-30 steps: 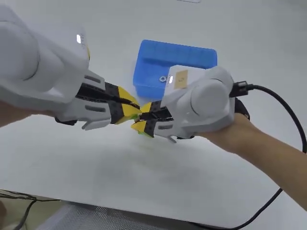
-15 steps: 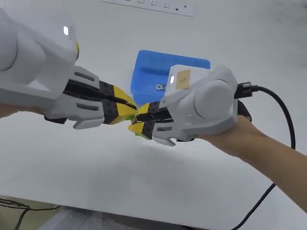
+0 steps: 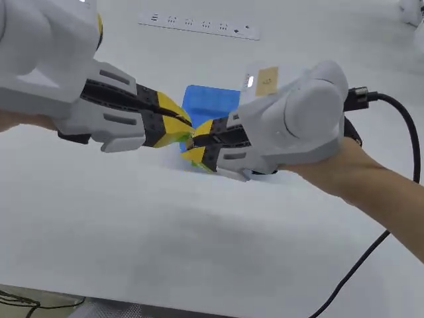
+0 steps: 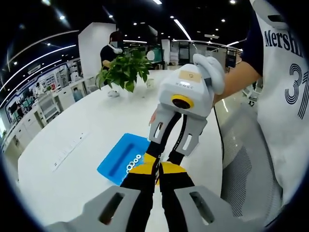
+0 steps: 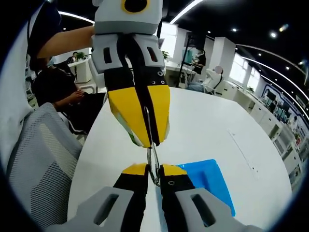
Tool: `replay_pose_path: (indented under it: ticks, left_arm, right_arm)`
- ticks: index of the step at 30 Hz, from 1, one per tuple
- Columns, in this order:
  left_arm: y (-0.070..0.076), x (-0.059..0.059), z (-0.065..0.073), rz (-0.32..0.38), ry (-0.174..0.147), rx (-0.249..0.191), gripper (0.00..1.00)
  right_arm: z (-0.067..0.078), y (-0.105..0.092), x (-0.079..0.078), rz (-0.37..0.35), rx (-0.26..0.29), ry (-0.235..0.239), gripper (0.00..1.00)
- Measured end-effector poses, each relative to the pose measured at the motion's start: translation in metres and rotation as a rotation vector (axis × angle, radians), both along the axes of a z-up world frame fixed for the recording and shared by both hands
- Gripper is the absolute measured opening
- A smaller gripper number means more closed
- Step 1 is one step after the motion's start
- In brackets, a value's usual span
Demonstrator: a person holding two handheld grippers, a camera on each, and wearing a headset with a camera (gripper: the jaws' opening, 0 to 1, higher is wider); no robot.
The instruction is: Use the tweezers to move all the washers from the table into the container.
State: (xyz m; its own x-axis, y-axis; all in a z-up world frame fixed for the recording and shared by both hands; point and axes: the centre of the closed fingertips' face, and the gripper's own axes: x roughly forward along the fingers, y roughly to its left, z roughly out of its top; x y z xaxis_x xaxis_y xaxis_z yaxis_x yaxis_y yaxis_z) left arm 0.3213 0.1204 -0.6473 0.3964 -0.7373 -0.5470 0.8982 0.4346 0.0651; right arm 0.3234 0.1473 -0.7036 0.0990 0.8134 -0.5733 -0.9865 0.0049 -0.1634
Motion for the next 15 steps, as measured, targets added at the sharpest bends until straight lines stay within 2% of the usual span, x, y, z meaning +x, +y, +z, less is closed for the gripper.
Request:
replay_pose_path:
  ticks: [5, 15]
  left_arm:
    - [-0.004, 0.011, 0.007, -0.010, -0.018, 0.004, 0.06]
    - [-0.021, 0.045, 0.005, -0.041, -0.032, 0.019, 0.07]
  right_arm:
    - [0.006, -0.005, 0.016, -0.016, 0.018, -0.010, 0.10]
    - [0.005, -0.018, 0.053, -0.068, 0.029, -0.015, 0.10]
